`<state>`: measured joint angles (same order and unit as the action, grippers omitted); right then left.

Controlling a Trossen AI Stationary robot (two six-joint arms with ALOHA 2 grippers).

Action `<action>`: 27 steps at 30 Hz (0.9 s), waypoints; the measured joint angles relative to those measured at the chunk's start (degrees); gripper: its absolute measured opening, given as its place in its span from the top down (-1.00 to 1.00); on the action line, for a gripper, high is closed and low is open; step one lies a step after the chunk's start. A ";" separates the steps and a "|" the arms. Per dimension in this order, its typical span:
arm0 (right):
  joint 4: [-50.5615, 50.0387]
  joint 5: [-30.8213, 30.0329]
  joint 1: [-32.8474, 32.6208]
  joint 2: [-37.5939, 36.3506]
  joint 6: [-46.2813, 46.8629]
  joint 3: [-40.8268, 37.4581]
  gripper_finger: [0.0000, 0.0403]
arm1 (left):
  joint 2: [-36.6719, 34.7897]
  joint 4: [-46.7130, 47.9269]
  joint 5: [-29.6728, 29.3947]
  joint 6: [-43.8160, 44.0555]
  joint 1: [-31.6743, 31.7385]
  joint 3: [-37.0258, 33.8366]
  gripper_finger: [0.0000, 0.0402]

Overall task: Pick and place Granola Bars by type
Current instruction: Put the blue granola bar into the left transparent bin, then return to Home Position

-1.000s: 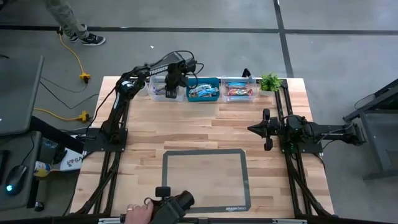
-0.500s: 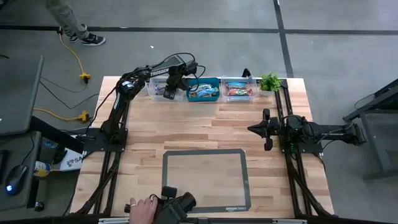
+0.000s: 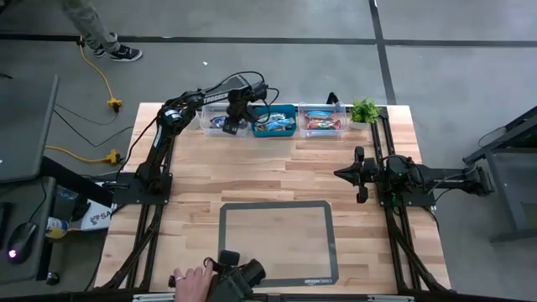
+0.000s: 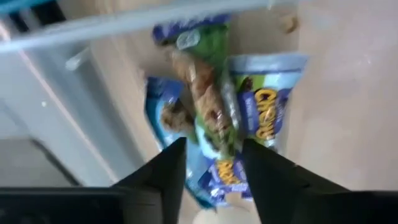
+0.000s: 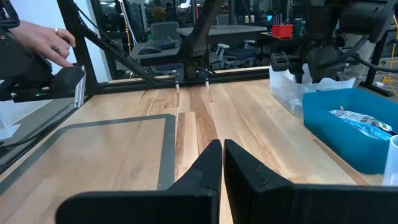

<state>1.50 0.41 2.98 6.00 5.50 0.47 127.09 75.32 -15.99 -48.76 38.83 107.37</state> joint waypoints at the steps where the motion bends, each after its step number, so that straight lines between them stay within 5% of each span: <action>1: 0.00 0.00 0.00 0.00 0.00 0.00 1.00 | 0.00 0.01 -0.91 0.23 0.00 0.00 0.21; 6: 0.00 0.00 -0.02 0.00 0.00 0.00 1.00 | 0.00 0.53 -8.34 3.46 0.00 0.07 -0.02; 15: -0.01 0.02 -0.01 0.00 0.00 0.00 1.00 | -3.56 5.82 -11.18 9.85 -0.23 0.26 -0.02; 19: -0.01 0.02 -0.01 0.00 -0.01 0.01 1.00 | -7.19 9.20 -9.18 12.56 -1.38 0.26 0.12; 27: -0.02 0.02 -0.02 0.00 0.00 0.01 1.00 | -16.98 11.74 4.62 21.49 -7.46 0.26 0.56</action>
<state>1.48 0.43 2.96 6.00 5.50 0.48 110.11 87.06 -11.37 -27.27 31.37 107.63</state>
